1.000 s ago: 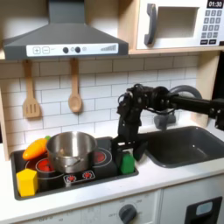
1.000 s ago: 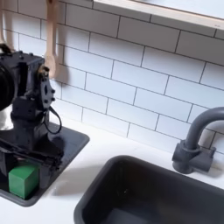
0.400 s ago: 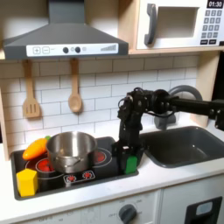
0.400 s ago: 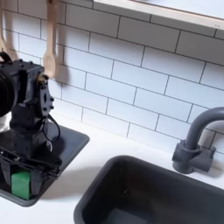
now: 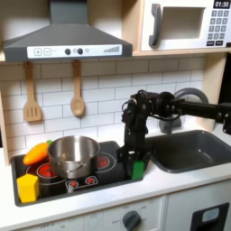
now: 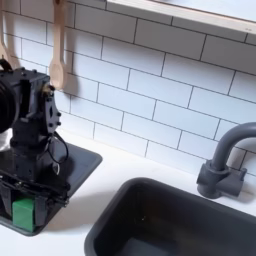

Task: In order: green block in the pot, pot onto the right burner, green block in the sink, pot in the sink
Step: 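Put the green block in the pot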

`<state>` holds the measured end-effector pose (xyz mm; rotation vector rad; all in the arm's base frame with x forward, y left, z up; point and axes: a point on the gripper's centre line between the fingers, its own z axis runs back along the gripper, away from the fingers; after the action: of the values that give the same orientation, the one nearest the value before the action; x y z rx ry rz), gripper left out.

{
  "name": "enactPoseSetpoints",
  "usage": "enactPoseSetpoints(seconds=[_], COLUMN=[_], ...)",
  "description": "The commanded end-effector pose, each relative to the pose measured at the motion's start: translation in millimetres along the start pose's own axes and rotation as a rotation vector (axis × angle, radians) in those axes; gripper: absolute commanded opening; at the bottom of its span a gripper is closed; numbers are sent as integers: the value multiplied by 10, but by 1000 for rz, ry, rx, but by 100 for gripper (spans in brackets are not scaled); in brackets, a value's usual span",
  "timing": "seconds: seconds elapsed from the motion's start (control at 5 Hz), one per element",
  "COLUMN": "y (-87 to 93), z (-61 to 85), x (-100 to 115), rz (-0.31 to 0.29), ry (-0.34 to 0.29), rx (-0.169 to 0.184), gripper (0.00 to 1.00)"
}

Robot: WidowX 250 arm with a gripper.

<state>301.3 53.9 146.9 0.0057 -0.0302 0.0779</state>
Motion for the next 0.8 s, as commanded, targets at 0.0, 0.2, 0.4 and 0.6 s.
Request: enactPoseSetpoints(seconds=[0.0,0.2,0.4,0.6], y=[25,70,145,310], z=[456,679,894,1012], x=[91,152,217,309], rz=[8,17,50,108], ry=[-57,-76,-137,-181], rx=[-2,2,22,40], gripper=[0,0,0,0])
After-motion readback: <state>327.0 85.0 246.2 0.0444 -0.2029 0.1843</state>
